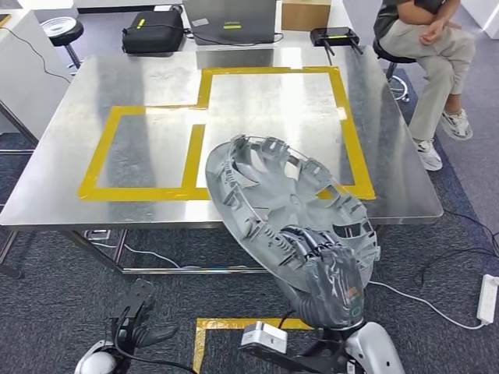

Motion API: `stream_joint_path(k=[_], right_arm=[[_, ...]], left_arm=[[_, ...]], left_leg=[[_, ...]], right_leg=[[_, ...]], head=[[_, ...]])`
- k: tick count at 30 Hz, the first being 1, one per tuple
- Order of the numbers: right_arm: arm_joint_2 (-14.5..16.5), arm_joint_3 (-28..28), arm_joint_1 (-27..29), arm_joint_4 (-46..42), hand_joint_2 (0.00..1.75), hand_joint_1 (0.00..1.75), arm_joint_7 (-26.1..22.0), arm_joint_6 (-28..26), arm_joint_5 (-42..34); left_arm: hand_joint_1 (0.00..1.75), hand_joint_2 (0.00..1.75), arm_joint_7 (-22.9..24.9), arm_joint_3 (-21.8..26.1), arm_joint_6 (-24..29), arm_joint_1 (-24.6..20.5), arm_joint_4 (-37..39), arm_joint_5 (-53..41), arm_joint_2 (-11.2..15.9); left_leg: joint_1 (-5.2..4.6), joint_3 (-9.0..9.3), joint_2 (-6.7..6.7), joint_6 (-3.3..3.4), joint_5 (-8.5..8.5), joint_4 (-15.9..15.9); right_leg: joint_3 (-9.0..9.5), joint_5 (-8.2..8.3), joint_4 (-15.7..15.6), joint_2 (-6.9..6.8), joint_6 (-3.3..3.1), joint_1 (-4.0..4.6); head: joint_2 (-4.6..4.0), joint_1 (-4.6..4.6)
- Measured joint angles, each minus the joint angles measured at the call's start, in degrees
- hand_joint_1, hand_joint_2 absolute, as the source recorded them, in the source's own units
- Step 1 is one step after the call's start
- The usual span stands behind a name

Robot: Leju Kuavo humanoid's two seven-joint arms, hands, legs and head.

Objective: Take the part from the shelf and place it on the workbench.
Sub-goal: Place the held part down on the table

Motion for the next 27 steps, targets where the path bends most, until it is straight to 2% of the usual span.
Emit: stream_joint_path(k=[2,3,4,6,8,9,11,12,13,14,16,17,18,19,20,21,22,23,24,25,27], right_arm=[[-1.0,1.6,-0.5,1.0,1.75,1.75,2.0,0.8,2.3],[-1.5,2.1,-0.8,2.0,1.75,1.75,2.8,1.1,3.3],[-2.0,2.6,-1.2,3.0,1.75,1.75,3.7,1.4,4.2],[-2.7,3.3,-1.5,4.9,1.75,1.75,5.5,1.8,6.0],[-3.0,3.5,-1.5,5.7,1.75,1.75,7.1,2.2,7.4],[-3.1,3.5,-1.6,5.9,1.75,1.75,7.9,2.5,8.0],[-3.1,3.5,-1.9,6.2,1.75,1.75,9.5,3.0,9.1],[-3.1,3.4,-2.0,6.2,1.75,1.75,10.0,3.1,9.5],[-3.1,3.3,-2.1,6.2,1.75,1.75,10.5,3.2,9.8],[-3.1,3.1,-2.1,6.3,1.75,1.75,10.7,3.3,10.0],[-3.1,2.6,-2.1,6.3,1.75,1.75,11.2,3.5,10.2],[-3.1,2.3,-2.1,6.3,1.75,1.75,11.4,3.9,10.3],[-3.1,1.9,-2.1,6.3,1.75,1.75,11.7,4.4,10.4],[-3.1,1.4,-2.1,6.4,1.75,1.75,12.1,5.0,10.5],[-3.0,0.8,-2.1,6.5,1.75,1.75,12.5,5.5,10.5],[-2.9,0.1,-2.2,6.6,1.75,1.75,12.9,6.1,10.4],[-2.8,-0.7,-2.4,6.8,1.75,1.75,13.3,6.8,10.2],[-2.6,-1.6,-2.7,7.1,1.75,1.75,13.5,7.4,9.8],[-2.3,-2.6,-3.0,7.4,1.75,1.75,13.7,8.0,9.3],[-2.1,-3.7,-3.4,7.8,1.75,1.75,13.8,8.5,8.8],[-1.7,-5.9,-4.3,8.9,1.75,1.75,13.9,9.1,8.1]], left_arm=[[0.0,1.75,-0.4,1.0,-0.3,-0.4,1.1,-0.9,0.1],[0.0,1.75,-0.8,1.7,-0.6,-0.7,1.7,-1.5,0.1],[0.0,1.75,-1.1,2.5,-0.8,-1.1,2.3,-2.1,0.1],[0.0,1.75,-1.9,4.3,-1.2,-2.0,3.3,-3.1,0.1],[0.0,1.75,-2.2,5.6,-1.4,-2.5,4.0,-3.6,0.1],[0.0,1.75,-2.3,6.1,-1.5,-2.7,4.3,-3.7,0.0],[0.0,1.75,-2.3,6.8,-1.6,-3.1,4.6,-3.8,0.0],[0.0,1.75,-2.3,7.1,-1.6,-3.3,4.7,-3.8,0.0],[0.0,1.75,-2.3,7.4,-1.6,-3.4,4.8,-3.8,-0.1],[0.0,1.75,-2.3,7.7,-1.6,-3.5,4.9,-3.8,-0.1],[0.0,1.75,-2.3,8.2,-1.6,-3.7,5.0,-3.8,-0.1],[0.0,1.75,-2.3,8.4,-1.6,-3.7,5.1,-3.8,-0.1],[0.0,1.75,-2.3,8.6,-1.5,-3.7,5.2,-3.9,-0.1],[0.0,1.75,-2.3,9.0,-1.5,-3.8,5.4,-4.1,-0.1],[0.0,1.75,-2.3,9.3,-1.4,-4.0,5.5,-4.4,-0.2],[0.0,1.75,-2.3,9.7,-1.4,-4.2,5.7,-4.7,-0.2],[0.0,1.75,-2.3,10.0,-1.4,-4.5,6.0,-5.1,-0.2],[0.0,1.75,-2.3,10.4,-1.4,-4.8,6.2,-5.5,-0.2],[0.0,1.75,-2.4,10.8,-1.5,-5.1,6.5,-6.1,-0.2],[0.0,1.75,-2.6,11.3,-1.5,-5.3,6.8,-6.6,-0.2],[0.0,1.75,-3.0,12.2,-1.6,-5.8,7.3,-7.5,-0.2]], left_leg=[[0.22,-3.91,0.01,-0.28,-2.58,3.4],[0.33,-4.84,0.02,-0.38,-2.57,2.9],[0.44,-5.03,0.03,-0.47,-1.21,1.0],[0.69,-4.31,0.33,-0.69,4.95,-5.6],[0.74,-3.72,0.82,-0.25,9.29,-9.9],[0.7,-3.68,0.96,0.21,9.91,-10.6],[0.7,-3.14,0.78,1.23,9.83,-10.6],[0.75,-2.74,0.71,1.69,9.65,-10.7],[0.75,-2.28,0.64,2.11,9.41,-10.7],[0.67,-1.89,0.61,2.45,9.09,-10.7],[0.39,-1.16,0.6,2.9,8.29,-10.7],[0.23,-0.68,0.56,3.01,7.88,-10.7],[0.1,-0.07,0.46,3.08,7.44,-10.7],[0.0,0.66,0.32,3.09,6.97,-10.7],[-0.08,1.42,0.17,3.05,6.46,-10.7],[-0.18,2.12,0.03,2.95,5.94,-10.7],[-0.28,2.61,-0.11,2.77,5.48,-10.6],[-0.36,2.87,-0.2,2.49,5.05,-10.6],[-0.43,2.95,-0.26,2.23,4.81,-10.6],[-0.48,3.01,-0.28,2.43,4.78,-10.6],[-0.51,3.24,-0.22,3.46,4.79,-10.8]], right_leg=[[1.21,-1.07,0.0,0.11,0.02,-0.07],[2.02,-1.68,0.0,0.18,0.07,-0.11],[2.87,-2.31,0.0,0.24,0.18,-0.18],[4.37,-3.59,0.0,0.28,0.7,-0.21],[5.09,-4.66,-0.2,0.26,1.49,-0.05],[5.51,-4.93,-0.2,0.26,1.96,0.04],[6.01,-5.3,-0.4,0.12,2.8,0.0],[5.83,-5.35,0.7,0.04,3.06,-0.04],[4.62,-5.71,3.0,-0.02,3.19,-0.06],[2.52,-6.47,6.5,-0.05,3.24,-0.05],[-2.7,-9.4,14.1,-0.05,3.2,0.03],[-4.63,-10.7,16.2,-0.05,3.11,0.08],[-5.6,-11.01,16.4,-0.05,2.97,0.15],[-5.52,-9.87,14.5,-0.04,2.75,0.25],[-4.71,-7.46,11.1,-0.04,2.46,0.4],[-3.7,-4.29,7.1,-0.04,2.09,0.59],[-2.8,-1.9,3.8,-0.03,1.7,0.77],[-2.16,-0.23,1.8,-0.01,1.32,0.94],[-1.76,0.77,0.7,0.03,1.05,1.03],[-1.43,0.91,0.4,0.09,1.25,1.04],[-1.08,1.7,0.0,0.27,1.53,1.06]], head=[[0.0,-0.05],[0.0,-0.05],[0.0,-0.06],[0.0,-0.09],[0.0,-0.14],[0.0,-0.15],[0.0,-0.07],[0.0,-0.05],[0.0,-0.01],[0.0,0.01],[0.0,0.02],[0.0,0.01],[0.0,0.02],[0.0,0.02],[0.0,0.03],[0.0,0.05],[0.0,0.08],[0.0,0.08],[0.0,0.1],[0.0,0.04],[0.0,-0.08]])
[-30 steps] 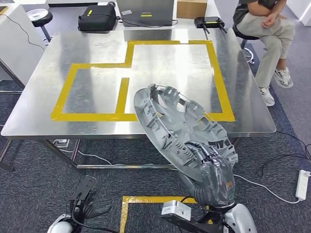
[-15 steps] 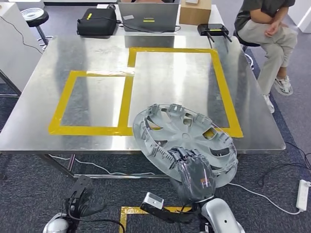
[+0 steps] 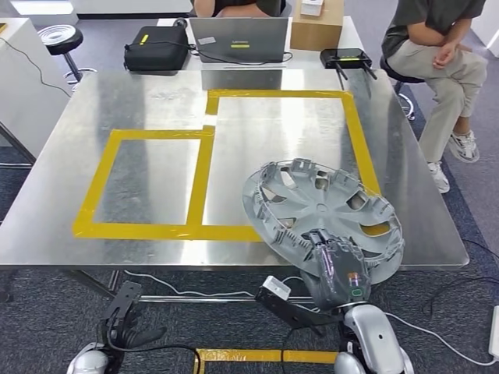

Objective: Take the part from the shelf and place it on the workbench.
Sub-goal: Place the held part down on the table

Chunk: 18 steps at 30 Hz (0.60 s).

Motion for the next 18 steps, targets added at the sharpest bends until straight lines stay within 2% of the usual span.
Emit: stream_joint_path(k=[1,2,6,9,13,18], right_arm=[[0.1,-0.9,-0.5,0.5,1.75,1.75,0.0,0.2,-0.2],[0.2,-1.7,-0.8,1.0,1.75,1.75,0.0,0.3,-0.4],[0.5,-3.6,-1.6,2.3,1.75,1.75,-0.2,0.4,-0.6],[0.7,-4.5,-2.2,3.1,1.75,1.75,-0.1,0.7,-0.9],[0.7,-6.6,-5.3,6.1,1.75,1.75,0.1,2.2,-1.7],[0.7,-9.9,-13.0,15.0,1.75,1.75,-1.9,3.0,-2.7]], left_arm=[[0.0,1.75,-0.1,0.4,0.0,-0.3,0.3,-0.2,0.0],[0.0,1.75,-0.2,0.7,0.0,-0.5,0.5,-0.4,0.0],[0.0,1.75,-0.4,1.5,0.0,-1.1,1.2,-0.7,-0.1],[0.0,1.75,-0.5,1.7,-0.2,-1.4,1.7,-1.1,-0.1],[0.0,1.75,-1.0,2.4,-0.3,-2.3,2.8,-1.8,-0.1],[0.0,1.75,-2.2,2.9,0.3,-4.2,5.8,-2.7,0.2]], left_leg=[[-0.01,0.18,0.03,0.52,-0.01,-0.3],[0.0,0.3,0.04,0.54,-0.1,-0.6],[0.03,0.61,0.06,-0.89,-0.07,-1.4],[0.08,0.61,0.06,-1.5,-0.05,-1.5],[0.06,0.56,0.06,-1.72,-0.01,-1.5],[-0.09,0.57,0.06,-1.71,0.18,-1.5]], right_leg=[[0.0,-0.05,-0.1,0.07,0.11,0.03],[-0.03,-0.09,-0.1,0.12,-0.15,0.07],[-0.06,-0.39,0.0,0.12,-0.6,0.1],[-0.06,-0.46,0.0,0.11,-0.72,0.11],[0.01,-0.36,0.0,0.09,-0.83,0.06],[0.12,0.01,-0.2,0.08,-0.71,-0.09]], head=[[0.0,-0.07],[0.0,-0.06],[0.0,-0.07],[0.0,-0.05],[0.0,-0.02],[0.0,-0.01]])
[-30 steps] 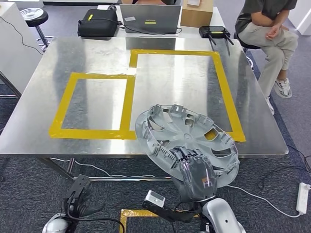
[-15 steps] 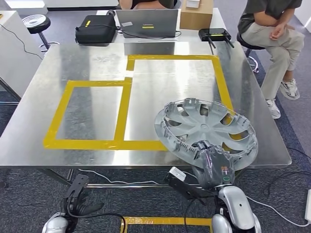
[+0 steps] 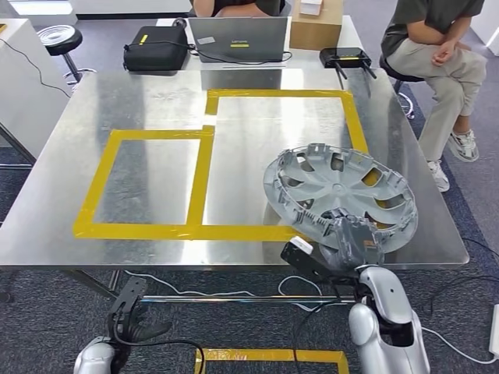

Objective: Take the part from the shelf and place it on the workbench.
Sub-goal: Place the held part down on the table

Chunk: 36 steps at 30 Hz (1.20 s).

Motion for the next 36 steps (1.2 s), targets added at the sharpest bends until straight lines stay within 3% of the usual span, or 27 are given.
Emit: stream_joint_path(k=[6,17,28,29,32,33,36], right_arm=[[-0.1,-2.1,-8.3,13.2,1.75,1.75,-1.5,-1.7,0.6],[-0.4,-2.1,-18.2,30.5,1.75,1.75,-5.0,-5.8,7.6],[0.6,6.0,-18.5,33.9,1.75,1.75,-10.1,-7.5,6.4],[0.6,7.1,-18.2,33.7,1.75,1.38,-10.3,-7.5,5.9],[0.7,9.8,-17.6,32.9,1.75,0.07,-10.4,-7.4,5.1],[0.8,10.5,-17.5,32.7,1.75,0.0,-10.2,-7.4,4.9],[0.8,11.7,-17.2,31.9,1.75,0.0,-9.2,-7.4,4.5]], left_arm=[[0.0,1.75,-1.1,0.2,1.0,-2.4,4.2,-0.5,1.0],[0.0,1.75,-1.8,0.5,2.4,-5.6,9.7,-2.4,2.4],[0.0,1.75,-3.7,0.8,2.7,-7.3,14.5,-2.6,4.1],[0.0,1.75,-3.7,0.8,2.8,-7.5,14.8,-2.7,4.2],[0.0,0.44,-3.7,0.8,3.4,-7.8,15.7,-2.9,4.6],[0.0,0.0,-3.8,0.8,3.5,-7.9,15.9,-2.8,4.6],[0.0,0.0,-3.9,0.9,3.7,-7.9,16.3,-2.2,4.6]], left_leg=[[-0.03,0.01,0.0,0.2,0.21,0.0],[-0.04,0.0,0.0,0.22,0.23,0.0],[-0.04,0.01,0.0,0.2,0.24,0.0],[-0.04,0.01,0.0,0.2,0.24,0.0],[-0.04,0.01,-0.01,0.16,0.27,0.0],[-0.04,0.01,-0.01,0.15,0.27,0.0],[-0.04,0.01,-0.01,0.13,0.29,0.0]], right_leg=[[0.02,0.22,-0.2,-0.04,0.12,-0.04],[0.03,0.24,-0.2,-0.05,0.1,-0.04],[0.02,0.23,-0.2,-0.05,0.09,-0.04],[0.02,0.23,-0.2,-0.05,0.09,-0.04],[0.02,0.24,-0.2,-0.06,0.09,-0.04],[0.02,0.24,-0.2,-0.06,0.09,-0.04],[0.02,0.28,-0.2,-0.06,0.05,-0.04]], head=[[0.0,-0.01],[0.0,-0.01],[0.0,-0.02],[0.0,-0.02],[0.0,-0.02],[0.0,-0.02],[0.0,-0.01]])
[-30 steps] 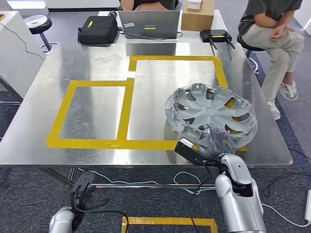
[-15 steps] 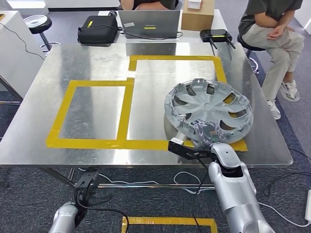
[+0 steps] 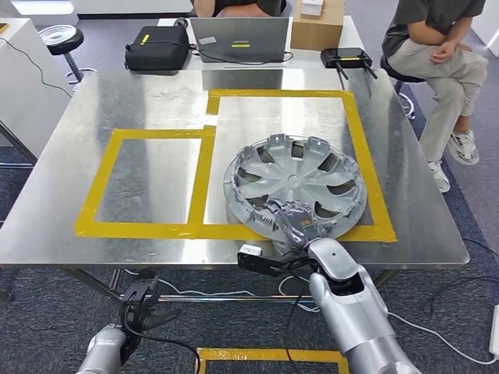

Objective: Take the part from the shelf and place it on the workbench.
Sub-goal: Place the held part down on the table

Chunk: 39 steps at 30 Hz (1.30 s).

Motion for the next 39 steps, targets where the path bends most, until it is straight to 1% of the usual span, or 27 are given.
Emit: stream_joint_path(k=[5,9,13,16,19,20,21,22,23,24,25,26,27,28,29,30,31,32,33,34,35,36,37,38,39], right_arm=[[0.0,0.8,0.4,-0.8,1.75,0.0,0.4,0.0,-0.2],[0.0,1.2,0.4,-1.2,0.0,0.0,1.2,0.0,-0.3],[0.0,1.2,1.0,-2.7,0.0,0.0,3.9,0.4,0.4],[0.1,1.2,2.0,-5.3,0.0,0.0,5.6,1.9,0.7],[0.3,1.2,3.9,-8.5,0.0,0.0,3.9,3.1,-2.5],[0.5,1.2,4.9,-10.0,0.0,0.0,2.9,3.6,-4.7],[0.7,1.2,5.9,-11.9,0.0,0.0,1.7,4.2,-7.7],[0.8,1.2,7.1,-13.9,0.0,0.0,0.7,4.9,-11.0],[0.8,1.2,8.3,-15.8,0.0,0.0,-0.1,5.5,-14.1],[0.9,1.2,9.6,-17.7,0.0,0.0,-0.9,6.0,-17.2],[0.9,1.3,11.0,-19.6,0.0,0.0,-1.5,6.5,-20.0],[0.9,1.4,12.4,-21.4,0.0,0.0,-2.0,6.8,-22.3],[0.9,1.5,13.9,-23.2,0.0,0.0,-2.4,7.1,-24.1],[0.9,1.8,15.1,-24.7,0.0,0.0,-2.6,7.3,-25.3],[0.9,2.1,16.1,-26.1,0.0,0.0,-2.8,7.3,-26.3],[0.9,2.4,17.0,-27.4,0.0,0.0,-3.1,7.4,-27.2],[0.9,2.8,17.7,-28.6,0.0,0.0,-3.3,7.4,-28.2],[0.8,3.1,18.6,-29.7,0.0,0.0,-3.5,7.4,-29.2],[0.8,3.4,19.6,-30.8,0.0,0.0,-3.8,7.4,-30.4],[0.8,3.8,20.7,-31.8,0.0,0.0,-4.1,7.5,-31.5],[0.8,4.1,21.9,-32.6,0.0,0.0,-4.4,7.6,-32.7],[0.7,4.5,23.1,-33.2,0.0,0.0,-4.7,7.7,-34.0],[0.7,4.8,24.2,-33.6,0.0,0.0,-5.1,7.7,-35.1],[0.7,5.1,25.1,-34.0,0.0,0.0,-5.3,7.7,-36.0],[0.6,5.4,25.8,-34.2,0.0,0.0,-5.5,7.7,-36.6]], left_arm=[[0.0,0.0,-0.1,0.1,0.0,-0.2,0.5,0.1,0.0],[0.0,0.0,0.0,0.2,0.1,-0.3,0.8,0.4,0.1],[0.0,0.0,0.8,0.4,0.8,-0.6,1.6,1.1,0.4],[0.0,0.0,1.0,1.0,1.6,-1.1,2.9,1.8,1.1],[0.0,0.0,1.4,1.7,2.2,-1.3,3.2,2.1,1.1],[0.0,0.0,1.6,1.9,2.3,-1.3,3.2,2.2,1.1],[0.0,0.0,1.7,2.0,2.3,-1.4,3.2,2.3,1.0],[0.0,0.0,1.7,2.1,2.4,-1.4,3.2,2.4,1.0],[0.0,0.0,1.7,2.3,2.4,-1.4,3.2,2.5,1.0],[0.0,0.0,1.7,2.5,2.3,-1.4,3.2,2.6,1.0],[0.0,0.0,1.7,2.8,2.3,-1.3,3.2,2.7,1.0],[0.0,0.0,1.7,3.0,2.2,-1.2,3.2,2.8,1.0],[0.0,0.0,1.7,3.2,2.1,-1.0,3.2,2.9,1.0],[0.0,0.0,1.7,3.4,2.0,-0.9,3.2,3.0,1.0],[0.0,0.0,1.7,3.5,1.9,-0.9,3.2,3.0,1.0],[0.0,0.0,1.7,3.5,1.9,-0.9,3.2,3.0,1.0],[0.0,0.0,1.7,3.6,1.9,-0.9,3.2,3.0,1.1],[0.0,0.0,1.7,3.7,1.9,-0.9,3.2,3.1,1.2],[0.0,0.0,1.6,3.8,1.9,-0.9,3.2,3.1,1.3],[0.0,0.0,1.6,3.9,1.8,-0.9,3.1,3.1,1.3],[0.0,0.0,1.6,4.0,1.8,-0.9,3.1,3.2,1.4],[0.0,0.0,1.6,4.1,1.7,-0.9,3.1,3.2,1.4],[0.0,0.0,1.6,4.2,1.5,-0.9,3.1,3.2,1.4],[0.0,0.0,1.6,4.3,1.4,-0.9,3.0,3.2,1.4],[0.0,0.0,1.6,4.4,1.3,-0.8,3.0,3.2,1.4]], left_leg=[[0.0,0.0,0.0,-0.03,0.02,0.0],[-0.04,-0.01,0.0,-0.02,0.02,0.0],[-0.18,-0.06,0.0,0.05,0.01,0.1],[-0.4,-0.1,0.0,0.3,0.02,0.2],[-0.62,-0.18,0.0,0.76,0.24,0.3],[-0.51,-0.15,0.04,0.99,0.58,0.1],[-0.34,-0.11,0.15,1.19,0.98,-0.2],[-0.12,-0.1,0.29,1.38,1.34,-0.6],[0.1,-0.08,0.49,1.49,1.6,-0.8],[0.18,-0.13,0.72,1.56,1.68,-0.9],[0.21,-0.21,0.96,1.61,1.7,-0.8],[0.22,-0.26,1.28,1.6,1.7,-0.8],[0.23,-0.3,1.64,1.58,1.68,-0.7],[0.27,-0.35,2.07,1.5,1.63,-0.6],[0.33,-0.36,2.5,1.36,1.53,-0.5],[0.37,-0.36,2.94,1.11,1.37,-0.3],[0.31,-0.44,3.32,0.81,1.19,-0.1],[0.18,-0.47,3.69,0.51,1.02,0.1],[0.01,-0.52,4.05,0.25,0.89,0.4],[-0.13,-0.59,4.41,0.06,0.84,0.5],[-0.15,-0.6,4.84,-0.13,0.79,0.6],[-0.08,-0.75,4.88,-0.41,0.44,0.9],[-0.01,-1.1,4.44,-0.71,-0.57,1.7],[0.08,-1.85,3.66,-1.0,-2.38,3.6],[0.18,-3.04,2.65,-1.23,-4.79,6.6]], right_leg=[[0.0,0.02,0.0,-0.01,-0.02,0.0],[0.0,0.05,0.0,-0.01,0.0,-0.02],[0.01,0.17,-0.1,-0.01,0.17,-0.18],[0.01,0.26,-0.1,0.0,0.36,-0.4],[0.07,0.6,-0.3,0.01,0.81,-0.62],[0.03,0.74,-0.5,0.06,1.05,-0.6],[-0.18,0.53,-0.4,0.05,1.31,-0.54],[-0.7,-0.32,0.6,0.04,1.56,-0.48],[-1.69,-1.85,2.8,-0.01,1.79,-0.45],[-3.11,-3.86,6.3,-0.11,2.02,-0.52],[-4.74,-5.85,10.4,-0.16,2.22,-0.59],[-6.12,-7.18,14.0,-0.21,2.38,-0.67],[-6.76,-7.54,15.9,-0.26,2.5,-0.74],[-6.28,-6.81,15.5,-0.4,2.59,-0.79],[-4.66,-5.24,12.8,-0.75,2.67,-0.85],[-2.37,-3.7,8.8,-1.59,2.79,-0.88],[-0.15,-2.6,5.1,-2.54,2.71,-0.7],[1.37,-2.04,2.5,-3.27,2.39,-0.55],[2.08,-2.07,1.1,-3.63,1.92,-0.4],[2.09,-2.15,1.0,-3.35,1.31,-0.25],[1.82,-2.1,0.9,-2.8,0.76,-0.34],[1.57,-2.0,0.8,-2.29,0.32,-0.41],[1.26,-1.74,0.7,-1.84,-0.12,-0.51],[0.88,-1.39,0.7,-1.4,-0.57,-0.63],[0.42,-1.0,0.6,-0.92,-0.92,-0.69]], head=[[0.0,-0.01],[0.0,-0.01],[0.0,-0.02],[0.0,-0.02],[0.0,-0.03],[0.0,-0.04],[0.0,-0.01],[0.0,0.07],[0.0,0.14],[0.0,0.21],[0.0,0.26],[0.0,0.26],[0.0,0.25],[0.0,0.25],[0.0,0.24],[0.0,0.25],[0.0,0.32],[0.0,0.31],[0.0,0.29],[0.0,0.22],[0.0,0.09],[0.0,0.02],[0.0,-0.05],[0.0,-0.09],[0.0,-0.15]])
